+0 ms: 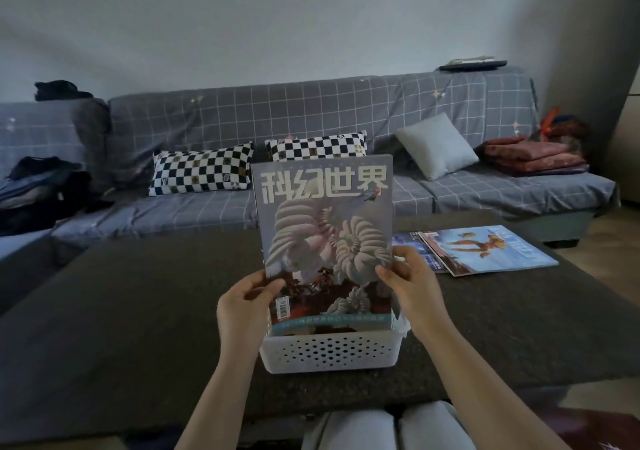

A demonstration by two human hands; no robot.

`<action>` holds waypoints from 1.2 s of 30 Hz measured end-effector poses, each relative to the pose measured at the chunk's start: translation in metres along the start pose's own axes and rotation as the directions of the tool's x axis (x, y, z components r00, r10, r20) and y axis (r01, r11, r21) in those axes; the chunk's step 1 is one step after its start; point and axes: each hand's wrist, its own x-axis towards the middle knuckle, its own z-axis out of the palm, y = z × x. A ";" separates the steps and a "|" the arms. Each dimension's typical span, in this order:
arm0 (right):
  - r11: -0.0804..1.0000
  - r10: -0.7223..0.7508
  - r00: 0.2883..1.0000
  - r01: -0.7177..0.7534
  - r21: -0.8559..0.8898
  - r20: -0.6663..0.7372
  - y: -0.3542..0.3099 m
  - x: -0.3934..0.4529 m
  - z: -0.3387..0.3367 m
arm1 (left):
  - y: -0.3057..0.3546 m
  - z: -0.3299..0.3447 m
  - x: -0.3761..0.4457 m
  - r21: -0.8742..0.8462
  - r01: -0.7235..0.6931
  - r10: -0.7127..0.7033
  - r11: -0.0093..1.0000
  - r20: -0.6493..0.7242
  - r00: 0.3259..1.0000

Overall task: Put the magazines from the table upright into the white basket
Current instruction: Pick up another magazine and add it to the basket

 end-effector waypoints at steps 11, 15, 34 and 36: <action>0.960 -0.094 0.987 0.055 -0.273 -0.131 0.020 -0.013 0.004 | -0.016 -0.001 -0.006 0.115 -0.024 0.030 0.993 -0.043 0.999; 0.960 -0.113 0.980 0.065 -0.273 -0.165 0.018 -0.014 0.006 | -0.019 -0.003 -0.004 0.099 -0.030 0.035 0.995 -0.045 0.998; 0.955 -0.094 0.972 0.027 -0.295 -0.215 0.034 -0.019 0.005 | -0.020 -0.003 -0.005 0.080 -0.045 0.050 0.996 -0.065 0.997; 0.958 -0.108 0.962 0.034 -0.285 -0.250 0.035 -0.020 0.007 | -0.021 -0.002 -0.003 0.051 -0.048 0.053 0.998 -0.088 0.995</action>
